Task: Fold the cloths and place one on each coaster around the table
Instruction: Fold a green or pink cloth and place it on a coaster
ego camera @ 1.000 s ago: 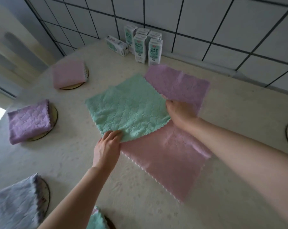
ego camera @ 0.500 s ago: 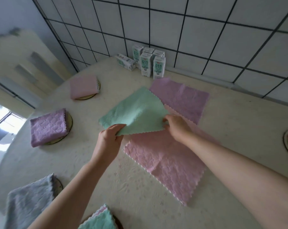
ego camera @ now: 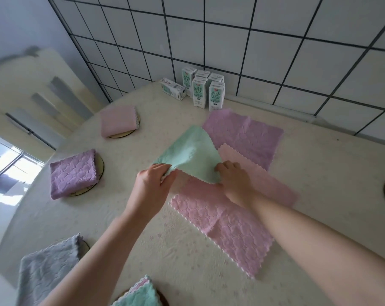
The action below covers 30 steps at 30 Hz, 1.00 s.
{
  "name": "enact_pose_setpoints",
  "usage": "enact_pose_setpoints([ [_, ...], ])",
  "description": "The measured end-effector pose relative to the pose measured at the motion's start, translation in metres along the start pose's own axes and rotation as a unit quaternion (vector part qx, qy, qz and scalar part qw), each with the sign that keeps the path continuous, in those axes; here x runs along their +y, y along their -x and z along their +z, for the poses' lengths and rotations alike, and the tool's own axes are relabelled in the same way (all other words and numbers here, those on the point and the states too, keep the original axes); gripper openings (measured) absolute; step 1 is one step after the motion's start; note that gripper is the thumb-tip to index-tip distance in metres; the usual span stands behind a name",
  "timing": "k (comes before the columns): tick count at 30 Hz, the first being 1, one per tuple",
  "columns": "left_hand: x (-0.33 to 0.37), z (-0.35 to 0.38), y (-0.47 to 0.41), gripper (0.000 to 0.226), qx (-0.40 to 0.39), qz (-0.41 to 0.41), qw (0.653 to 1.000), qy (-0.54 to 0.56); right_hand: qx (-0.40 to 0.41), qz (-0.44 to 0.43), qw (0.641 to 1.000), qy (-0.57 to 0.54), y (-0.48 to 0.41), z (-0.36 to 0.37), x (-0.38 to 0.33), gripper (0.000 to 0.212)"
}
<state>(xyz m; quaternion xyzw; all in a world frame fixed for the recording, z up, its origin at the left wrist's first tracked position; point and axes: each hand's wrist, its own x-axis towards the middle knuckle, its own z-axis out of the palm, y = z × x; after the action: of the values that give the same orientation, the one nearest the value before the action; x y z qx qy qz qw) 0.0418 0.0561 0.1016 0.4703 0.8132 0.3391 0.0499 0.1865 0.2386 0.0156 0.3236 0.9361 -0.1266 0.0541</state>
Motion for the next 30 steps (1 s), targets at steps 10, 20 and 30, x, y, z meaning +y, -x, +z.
enact_pose_setpoints([
  [10, -0.005, -0.012, -0.001, 0.035, 0.006, -0.015, 1.000, -0.009, 0.136, 0.062, 0.980, -0.129, -0.011, -0.040, 0.012, 0.018],
  [20, 0.062, -0.015, 0.002, 0.021, 0.031, 0.072, 0.997, -0.006, 0.279, 0.219, 0.813, -0.461, 0.054, -0.125, 0.058, 0.014],
  [30, 0.153, 0.051, 0.112, 0.022, -0.035, 0.147, 0.987, 0.048, 0.296, 0.231, 0.805, -0.460, 0.246, -0.101, 0.145, 0.015],
])
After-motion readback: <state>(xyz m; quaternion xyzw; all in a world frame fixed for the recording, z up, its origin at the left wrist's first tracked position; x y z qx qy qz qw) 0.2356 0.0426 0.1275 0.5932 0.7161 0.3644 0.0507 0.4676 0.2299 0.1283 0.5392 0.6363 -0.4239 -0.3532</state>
